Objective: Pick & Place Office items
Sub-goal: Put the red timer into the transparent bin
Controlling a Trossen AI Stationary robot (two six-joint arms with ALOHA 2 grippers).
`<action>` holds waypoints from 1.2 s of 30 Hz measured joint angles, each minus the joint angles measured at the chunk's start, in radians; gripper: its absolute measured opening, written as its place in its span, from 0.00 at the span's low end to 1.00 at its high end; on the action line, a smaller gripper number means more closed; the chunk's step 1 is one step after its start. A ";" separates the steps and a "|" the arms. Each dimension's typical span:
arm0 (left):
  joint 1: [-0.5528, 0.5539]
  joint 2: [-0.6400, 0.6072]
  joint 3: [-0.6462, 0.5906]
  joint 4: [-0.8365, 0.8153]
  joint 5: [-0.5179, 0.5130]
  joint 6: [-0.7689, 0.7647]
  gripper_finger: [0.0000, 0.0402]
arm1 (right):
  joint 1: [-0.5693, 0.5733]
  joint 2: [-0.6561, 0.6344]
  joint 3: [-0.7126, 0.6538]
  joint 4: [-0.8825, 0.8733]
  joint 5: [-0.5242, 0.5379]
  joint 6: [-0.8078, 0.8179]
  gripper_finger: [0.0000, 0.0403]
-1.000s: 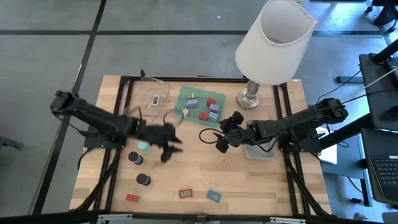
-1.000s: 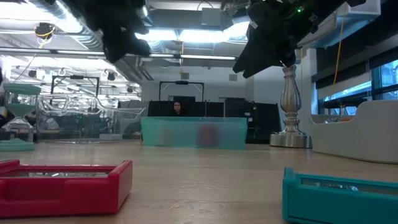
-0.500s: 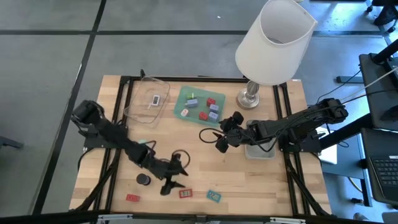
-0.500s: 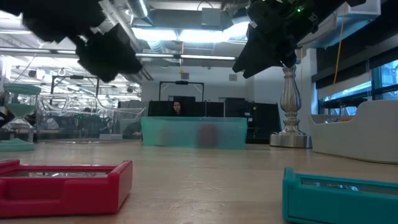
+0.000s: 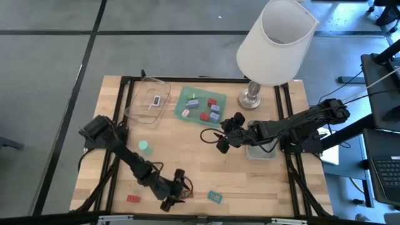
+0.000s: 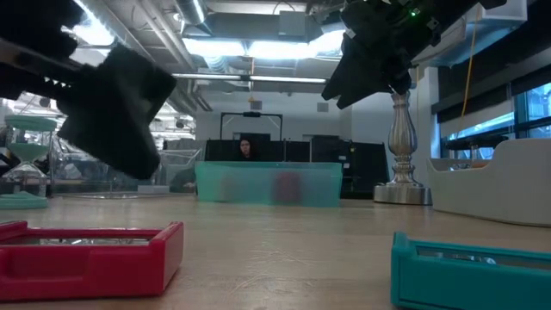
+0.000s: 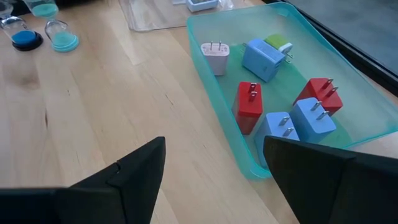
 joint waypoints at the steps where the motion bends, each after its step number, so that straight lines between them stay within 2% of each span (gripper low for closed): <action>1: -0.007 0.014 0.012 -0.001 -0.026 0.028 0.65 | 0.000 0.000 0.000 0.000 0.000 0.000 0.69; 6: -0.019 0.049 0.023 -0.013 -0.116 0.069 0.65 | 0.000 0.000 0.000 0.000 0.000 0.003 0.69; 12: -0.023 0.067 0.024 -0.027 -0.104 -0.014 0.65 | 0.000 0.000 0.000 0.000 0.000 0.003 0.69; 22: -0.018 0.065 0.025 -0.046 -0.110 0.035 0.65 | 0.000 0.000 0.000 0.000 0.000 0.003 0.69; 26: -0.004 0.038 0.025 -0.106 -0.110 0.046 0.65 | 0.000 0.000 0.000 0.000 0.000 0.002 0.69; 32: 0.024 -0.037 0.021 -0.275 -0.173 0.051 0.65 | 0.000 0.000 0.000 0.000 0.000 0.000 0.69; 36: 0.035 -0.076 0.022 -0.234 -0.147 0.050 0.65 | 0.000 0.000 0.000 0.000 0.000 0.000 0.69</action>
